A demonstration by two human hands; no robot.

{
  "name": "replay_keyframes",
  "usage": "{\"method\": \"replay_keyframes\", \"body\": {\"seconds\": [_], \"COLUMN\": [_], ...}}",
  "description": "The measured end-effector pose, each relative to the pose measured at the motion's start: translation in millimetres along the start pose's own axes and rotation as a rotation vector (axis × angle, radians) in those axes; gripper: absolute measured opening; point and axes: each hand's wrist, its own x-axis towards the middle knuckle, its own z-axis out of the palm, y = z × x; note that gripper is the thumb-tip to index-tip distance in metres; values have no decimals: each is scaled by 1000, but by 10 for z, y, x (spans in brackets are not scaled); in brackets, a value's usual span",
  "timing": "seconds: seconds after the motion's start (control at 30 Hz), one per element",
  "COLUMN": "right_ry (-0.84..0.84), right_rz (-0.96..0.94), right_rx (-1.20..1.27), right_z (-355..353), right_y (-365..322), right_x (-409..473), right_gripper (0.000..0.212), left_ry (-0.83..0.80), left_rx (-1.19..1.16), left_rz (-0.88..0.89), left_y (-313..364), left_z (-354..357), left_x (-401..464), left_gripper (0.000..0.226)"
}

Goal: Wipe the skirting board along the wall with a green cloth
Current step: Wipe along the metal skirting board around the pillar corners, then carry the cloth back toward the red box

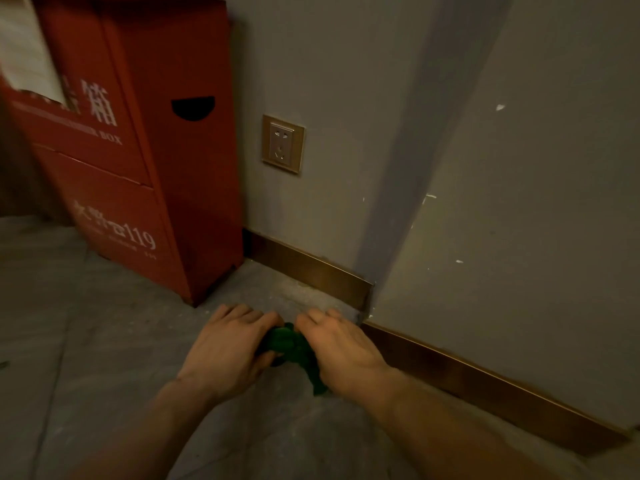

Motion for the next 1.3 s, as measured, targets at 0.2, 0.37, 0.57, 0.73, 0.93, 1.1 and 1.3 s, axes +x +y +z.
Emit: {"method": "replay_keyframes", "body": {"seconds": [0.2,0.37,0.57,0.73,0.93,1.1,1.3], "right_ry": [110,130,46,-69,-162,-198,-198], "right_rz": [-73,-93,-94,-44,-23,-4,-47], "right_rx": [18,31,30,95,100,71,54], "right_z": [-72,-104,-299,-749,-1842,-3448,-5451], "right_y": [-12,40,110,-46,-391,-743,-1048], "right_x": [-96,-151,-276,-626,-1045,-1301,-1660], "right_gripper": [50,48,42,51,51,50,45], "left_ry": [8,-7,-41,-160,-251,-247,-184], "left_rx": [49,80,102,49,-5,-74,-103], "left_rz": [-25,-77,-151,-219,-273,-344,-391], "left_y": [94,199,502,982,1589,2245,3140], "left_z": [-201,-252,-380,-908,-2049,-3490,-5319], "left_x": [-69,-93,-133,-289,-353,-179,123], "left_gripper": [28,28,29,34,33,32,32]}}
